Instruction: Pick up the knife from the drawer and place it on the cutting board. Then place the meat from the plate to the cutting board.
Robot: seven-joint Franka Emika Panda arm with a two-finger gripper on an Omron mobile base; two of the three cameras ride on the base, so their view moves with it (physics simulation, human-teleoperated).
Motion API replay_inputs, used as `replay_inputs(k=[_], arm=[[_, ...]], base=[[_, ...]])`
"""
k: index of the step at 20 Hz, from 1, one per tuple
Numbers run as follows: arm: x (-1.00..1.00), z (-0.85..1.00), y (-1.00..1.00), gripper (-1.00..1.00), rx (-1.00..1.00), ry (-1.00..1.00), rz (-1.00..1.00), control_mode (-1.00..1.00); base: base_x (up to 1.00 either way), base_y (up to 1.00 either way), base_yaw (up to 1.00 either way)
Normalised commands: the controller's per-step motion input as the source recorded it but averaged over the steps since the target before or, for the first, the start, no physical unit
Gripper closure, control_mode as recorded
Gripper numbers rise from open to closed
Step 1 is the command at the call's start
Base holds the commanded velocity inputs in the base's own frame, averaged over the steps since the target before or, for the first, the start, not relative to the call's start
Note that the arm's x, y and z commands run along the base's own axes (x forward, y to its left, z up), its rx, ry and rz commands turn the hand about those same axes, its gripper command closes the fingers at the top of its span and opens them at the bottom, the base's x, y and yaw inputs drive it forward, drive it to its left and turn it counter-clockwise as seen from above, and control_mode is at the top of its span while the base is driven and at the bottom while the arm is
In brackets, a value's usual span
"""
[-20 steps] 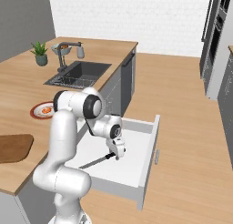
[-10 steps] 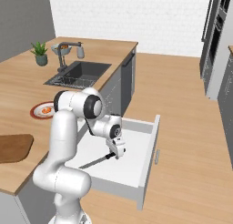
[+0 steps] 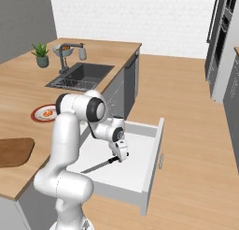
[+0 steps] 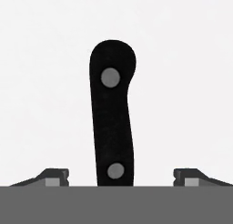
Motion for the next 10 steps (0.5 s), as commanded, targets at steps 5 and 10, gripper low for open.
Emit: replay_inputs(k=[5,10], arm=[[0.03,-0.65,0.0,1.0,-0.02,0.0,0.0,-1.0],[0.04,-0.36,-0.06,1.0,0.0,-0.08,0.0,-1.0]], base=[[0.0,0.0,0.0],[0.0,0.0,0.0]])
